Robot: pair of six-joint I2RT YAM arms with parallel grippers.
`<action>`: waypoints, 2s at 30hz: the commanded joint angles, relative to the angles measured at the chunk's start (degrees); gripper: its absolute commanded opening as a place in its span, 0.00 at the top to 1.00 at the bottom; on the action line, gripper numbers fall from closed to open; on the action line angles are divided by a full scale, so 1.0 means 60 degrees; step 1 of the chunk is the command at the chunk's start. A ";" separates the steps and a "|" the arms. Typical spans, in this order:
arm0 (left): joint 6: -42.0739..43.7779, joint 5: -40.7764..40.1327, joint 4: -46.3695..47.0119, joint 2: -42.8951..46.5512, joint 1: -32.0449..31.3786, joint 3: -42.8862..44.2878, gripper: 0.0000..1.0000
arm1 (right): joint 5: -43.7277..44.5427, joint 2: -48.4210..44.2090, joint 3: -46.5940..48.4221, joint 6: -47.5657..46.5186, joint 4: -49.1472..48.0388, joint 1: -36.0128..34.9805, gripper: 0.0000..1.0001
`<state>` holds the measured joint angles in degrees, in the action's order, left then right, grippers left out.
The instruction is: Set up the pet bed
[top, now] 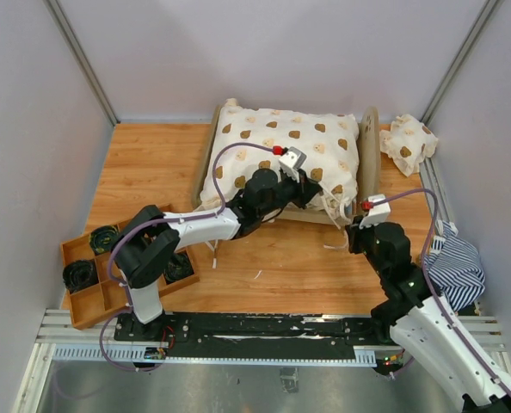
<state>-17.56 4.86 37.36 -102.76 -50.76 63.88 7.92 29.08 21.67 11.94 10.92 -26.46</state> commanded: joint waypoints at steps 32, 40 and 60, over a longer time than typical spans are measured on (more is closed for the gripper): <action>-0.0179 -0.1920 -0.0617 0.0131 0.0609 0.0490 1.00 | -0.1318 0.2931 0.3335 -0.9081 -0.3285 0.0396 1.00; -0.0230 -0.1879 -0.0613 0.0135 0.0609 0.0450 1.00 | -0.1240 0.2708 0.3079 -0.9751 -0.2854 0.0374 1.00; -0.0511 -0.1696 -0.0603 0.0076 0.0609 0.0431 1.00 | -0.0377 0.3698 0.2164 -0.8570 -0.2376 0.0396 0.88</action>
<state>-20.08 -5.21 33.10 -102.69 -47.68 65.06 2.57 49.95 33.69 -43.48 -2.68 -24.93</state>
